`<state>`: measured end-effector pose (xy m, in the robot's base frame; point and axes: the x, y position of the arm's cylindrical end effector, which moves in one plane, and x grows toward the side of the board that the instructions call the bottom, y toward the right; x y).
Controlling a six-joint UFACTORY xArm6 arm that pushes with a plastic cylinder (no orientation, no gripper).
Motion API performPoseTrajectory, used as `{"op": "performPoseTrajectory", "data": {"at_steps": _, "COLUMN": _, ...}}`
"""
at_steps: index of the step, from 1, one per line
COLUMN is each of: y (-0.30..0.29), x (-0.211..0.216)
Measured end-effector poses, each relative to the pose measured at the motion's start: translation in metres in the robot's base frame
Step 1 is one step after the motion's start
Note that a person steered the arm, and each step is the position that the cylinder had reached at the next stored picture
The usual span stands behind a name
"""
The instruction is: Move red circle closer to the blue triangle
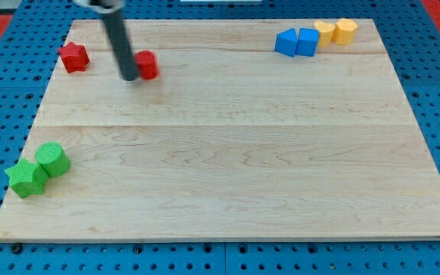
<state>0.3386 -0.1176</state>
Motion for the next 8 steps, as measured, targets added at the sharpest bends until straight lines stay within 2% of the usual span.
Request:
{"op": "performPoseTrajectory", "data": {"at_steps": 2, "y": -0.007, "x": -0.022}}
{"op": "performPoseTrajectory", "data": {"at_steps": 3, "y": 0.094, "x": -0.044}}
{"op": "performPoseTrajectory", "data": {"at_steps": 4, "y": 0.106, "x": -0.047}}
{"op": "performPoseTrajectory", "data": {"at_steps": 5, "y": 0.032, "x": -0.047}}
{"op": "performPoseTrajectory", "data": {"at_steps": 6, "y": 0.058, "x": -0.076}}
{"op": "performPoseTrajectory", "data": {"at_steps": 7, "y": 0.161, "x": -0.096}}
{"op": "performPoseTrajectory", "data": {"at_steps": 8, "y": 0.196, "x": -0.091}}
